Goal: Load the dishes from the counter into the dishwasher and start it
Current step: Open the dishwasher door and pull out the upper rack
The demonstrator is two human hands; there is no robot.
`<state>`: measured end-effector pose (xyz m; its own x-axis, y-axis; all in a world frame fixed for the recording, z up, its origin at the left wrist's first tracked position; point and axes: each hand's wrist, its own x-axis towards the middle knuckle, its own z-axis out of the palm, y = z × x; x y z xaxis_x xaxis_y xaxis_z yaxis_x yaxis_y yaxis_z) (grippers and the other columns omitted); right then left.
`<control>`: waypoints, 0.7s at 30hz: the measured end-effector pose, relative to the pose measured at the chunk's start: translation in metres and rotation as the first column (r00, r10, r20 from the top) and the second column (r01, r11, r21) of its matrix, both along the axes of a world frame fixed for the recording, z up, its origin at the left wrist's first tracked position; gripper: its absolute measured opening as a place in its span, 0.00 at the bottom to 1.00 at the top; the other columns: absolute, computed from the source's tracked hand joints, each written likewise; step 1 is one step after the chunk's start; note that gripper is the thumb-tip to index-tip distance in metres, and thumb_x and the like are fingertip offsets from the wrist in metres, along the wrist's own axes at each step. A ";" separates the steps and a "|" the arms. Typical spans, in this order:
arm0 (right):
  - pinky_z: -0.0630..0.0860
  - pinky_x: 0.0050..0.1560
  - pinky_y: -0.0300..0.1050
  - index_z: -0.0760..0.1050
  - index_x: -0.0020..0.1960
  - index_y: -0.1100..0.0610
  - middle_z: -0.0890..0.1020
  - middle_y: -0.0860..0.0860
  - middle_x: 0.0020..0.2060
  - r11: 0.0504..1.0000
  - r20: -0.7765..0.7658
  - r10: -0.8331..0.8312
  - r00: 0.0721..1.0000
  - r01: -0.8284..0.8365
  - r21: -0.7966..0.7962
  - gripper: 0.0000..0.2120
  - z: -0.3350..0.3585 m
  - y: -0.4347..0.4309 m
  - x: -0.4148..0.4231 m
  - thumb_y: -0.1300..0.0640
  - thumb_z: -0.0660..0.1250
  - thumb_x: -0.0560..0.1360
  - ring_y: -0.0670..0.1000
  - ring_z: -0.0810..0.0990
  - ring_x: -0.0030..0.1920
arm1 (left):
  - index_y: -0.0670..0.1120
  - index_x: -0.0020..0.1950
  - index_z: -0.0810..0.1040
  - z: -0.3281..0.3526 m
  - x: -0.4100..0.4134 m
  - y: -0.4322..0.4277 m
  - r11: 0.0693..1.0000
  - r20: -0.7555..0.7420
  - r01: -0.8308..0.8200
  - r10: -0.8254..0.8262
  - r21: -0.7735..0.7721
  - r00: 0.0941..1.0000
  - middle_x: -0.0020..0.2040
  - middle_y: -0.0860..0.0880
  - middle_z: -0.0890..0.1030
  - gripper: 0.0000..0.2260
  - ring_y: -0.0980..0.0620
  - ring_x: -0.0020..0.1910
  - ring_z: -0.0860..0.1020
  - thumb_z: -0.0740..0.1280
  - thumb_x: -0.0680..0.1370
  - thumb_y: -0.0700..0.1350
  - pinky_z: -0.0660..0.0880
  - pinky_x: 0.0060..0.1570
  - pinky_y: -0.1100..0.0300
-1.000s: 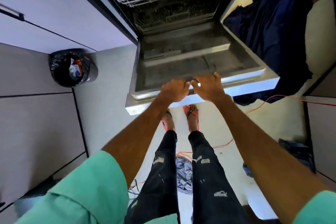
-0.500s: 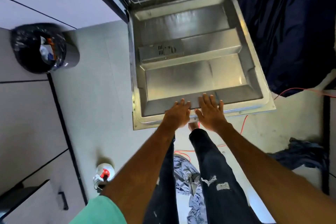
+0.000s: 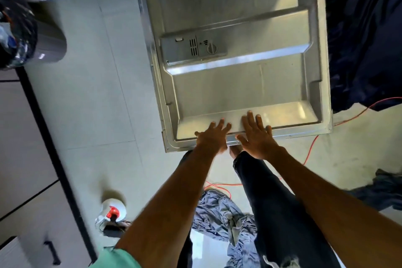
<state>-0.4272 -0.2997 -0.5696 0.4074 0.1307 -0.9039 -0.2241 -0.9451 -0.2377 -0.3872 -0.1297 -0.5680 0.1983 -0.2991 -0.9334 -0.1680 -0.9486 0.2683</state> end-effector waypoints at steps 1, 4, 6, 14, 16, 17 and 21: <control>0.43 0.78 0.64 0.36 0.82 0.54 0.33 0.52 0.80 1.000 -0.016 0.001 1.000 -0.001 0.005 0.36 -0.006 0.000 0.001 0.39 0.49 0.84 0.58 0.34 0.80 | 0.58 0.82 0.45 -0.006 -0.001 0.001 1.000 -0.005 0.000 0.000 -0.004 1.000 0.83 0.54 0.41 0.36 0.45 0.82 0.47 0.65 0.82 0.46 0.60 0.69 0.26; 0.48 0.78 0.67 0.39 0.82 0.55 0.36 0.54 0.81 0.999 -0.057 0.035 0.998 -0.034 0.030 0.36 -0.023 -0.006 0.011 0.38 0.48 0.84 0.60 0.38 0.81 | 0.59 0.82 0.46 -0.021 0.002 0.001 0.999 -0.014 0.033 -0.033 0.002 0.999 0.82 0.55 0.40 0.36 0.45 0.82 0.48 0.65 0.82 0.48 0.58 0.70 0.26; 0.50 0.77 0.67 0.42 0.82 0.56 0.39 0.54 0.81 0.997 -0.082 0.061 0.995 -0.057 0.044 0.35 -0.032 -0.012 0.019 0.38 0.47 0.84 0.60 0.41 0.81 | 0.59 0.82 0.46 -0.030 0.007 -0.003 0.998 -0.043 0.061 -0.060 0.025 0.997 0.82 0.55 0.40 0.34 0.45 0.82 0.49 0.63 0.82 0.49 0.55 0.70 0.25; 0.53 0.75 0.66 0.47 0.81 0.59 0.45 0.59 0.81 0.989 -0.060 0.148 0.987 -0.149 -0.008 0.38 -0.057 -0.006 0.027 0.34 0.48 0.82 0.63 0.49 0.80 | 0.59 0.82 0.42 -0.048 0.017 -0.006 0.972 -0.073 0.230 -0.226 0.053 0.971 0.82 0.53 0.38 0.35 0.44 0.81 0.48 0.62 0.83 0.50 0.49 0.69 0.22; 0.54 0.75 0.67 0.47 0.81 0.60 0.45 0.60 0.81 0.987 -0.029 0.159 0.987 -0.159 -0.025 0.40 -0.060 -0.003 0.018 0.33 0.49 0.81 0.64 0.49 0.79 | 0.59 0.82 0.42 -0.048 0.016 -0.001 0.972 -0.053 0.233 -0.231 0.038 0.972 0.82 0.53 0.38 0.36 0.44 0.81 0.49 0.62 0.82 0.49 0.50 0.71 0.24; 0.54 0.75 0.67 0.47 0.81 0.60 0.45 0.60 0.81 0.987 -0.011 0.156 0.988 -0.156 -0.028 0.40 -0.059 -0.003 0.016 0.34 0.50 0.81 0.64 0.50 0.79 | 0.58 0.82 0.43 -0.047 0.015 0.002 0.972 -0.027 0.233 -0.232 0.028 0.972 0.83 0.53 0.39 0.35 0.45 0.81 0.50 0.62 0.82 0.48 0.52 0.71 0.26; 0.57 0.75 0.65 0.49 0.80 0.60 0.49 0.57 0.81 0.999 0.026 0.043 0.999 -0.043 -0.001 0.36 -0.035 -0.005 0.018 0.40 0.56 0.82 0.59 0.53 0.80 | 0.50 0.79 0.59 -0.025 0.009 0.008 0.993 0.122 0.115 -0.117 0.021 0.986 0.79 0.46 0.62 0.29 0.43 0.71 0.70 0.64 0.80 0.45 0.71 0.66 0.42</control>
<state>-0.4096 -0.3046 -0.6043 0.4247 0.1485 -0.8931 -0.1769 -0.9538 -0.2427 -0.3778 -0.1221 -0.5931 0.2766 -0.3145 -0.9081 -0.3084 -0.9240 0.2261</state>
